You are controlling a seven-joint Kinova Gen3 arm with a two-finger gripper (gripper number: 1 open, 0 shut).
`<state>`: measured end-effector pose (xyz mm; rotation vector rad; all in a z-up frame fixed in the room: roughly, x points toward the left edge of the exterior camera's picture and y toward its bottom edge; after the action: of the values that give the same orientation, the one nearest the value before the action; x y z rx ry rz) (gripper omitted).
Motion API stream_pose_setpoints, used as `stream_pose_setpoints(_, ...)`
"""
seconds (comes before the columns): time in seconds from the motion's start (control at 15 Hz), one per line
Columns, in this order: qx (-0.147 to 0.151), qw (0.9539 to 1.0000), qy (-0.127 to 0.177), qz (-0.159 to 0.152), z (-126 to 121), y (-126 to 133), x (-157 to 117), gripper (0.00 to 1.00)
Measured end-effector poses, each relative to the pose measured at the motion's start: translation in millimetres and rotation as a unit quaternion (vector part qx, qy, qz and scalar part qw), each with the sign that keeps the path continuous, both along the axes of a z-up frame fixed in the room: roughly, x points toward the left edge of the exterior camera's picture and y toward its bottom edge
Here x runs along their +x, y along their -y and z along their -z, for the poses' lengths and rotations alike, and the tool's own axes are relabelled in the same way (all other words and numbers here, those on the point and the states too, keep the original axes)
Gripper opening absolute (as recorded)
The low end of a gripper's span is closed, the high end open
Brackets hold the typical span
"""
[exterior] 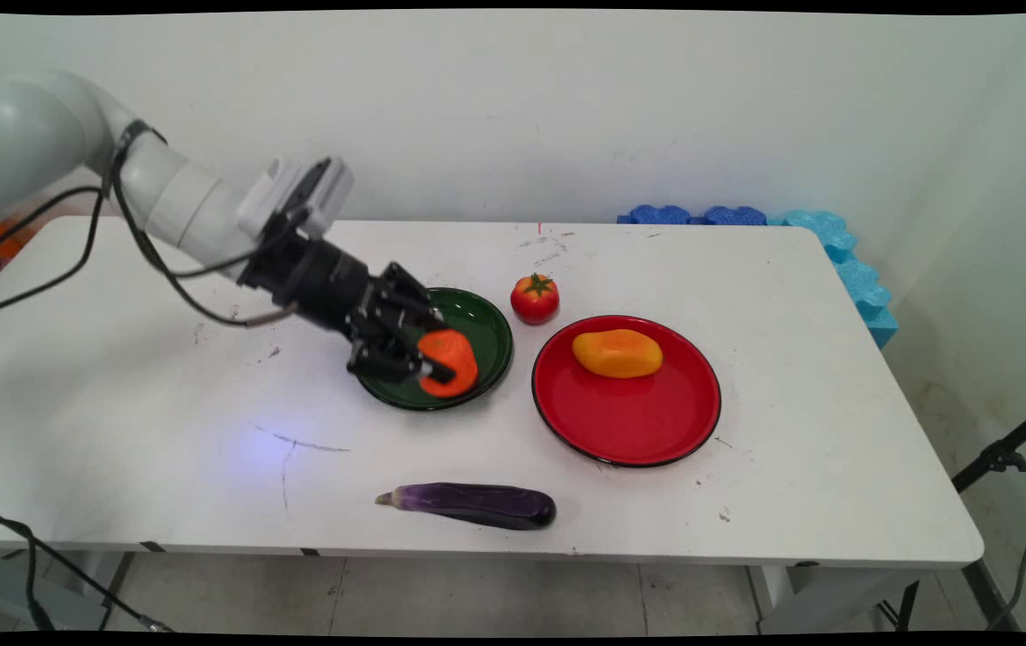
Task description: Place the picked object on the table
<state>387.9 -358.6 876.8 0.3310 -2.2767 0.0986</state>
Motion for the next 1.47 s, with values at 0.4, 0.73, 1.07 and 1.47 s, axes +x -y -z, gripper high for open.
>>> stream_pose_setpoints(0.4, 0.003, 0.9997, 0.02, 0.016, 38, -16, -23, 0.0)
stream_pose_setpoints(0.73, 0.006, 0.9993, 0.035, 0.01, 67, -17, -37, 0.0)
stream_pose_setpoints(1.07, 0.01, 0.999, 0.043, 0.003, 86, -16, -47, 0.0)
stream_pose_setpoints(1.47, 0.014, 0.9987, 0.048, -0.004, 99, -11, -54, 0.0)
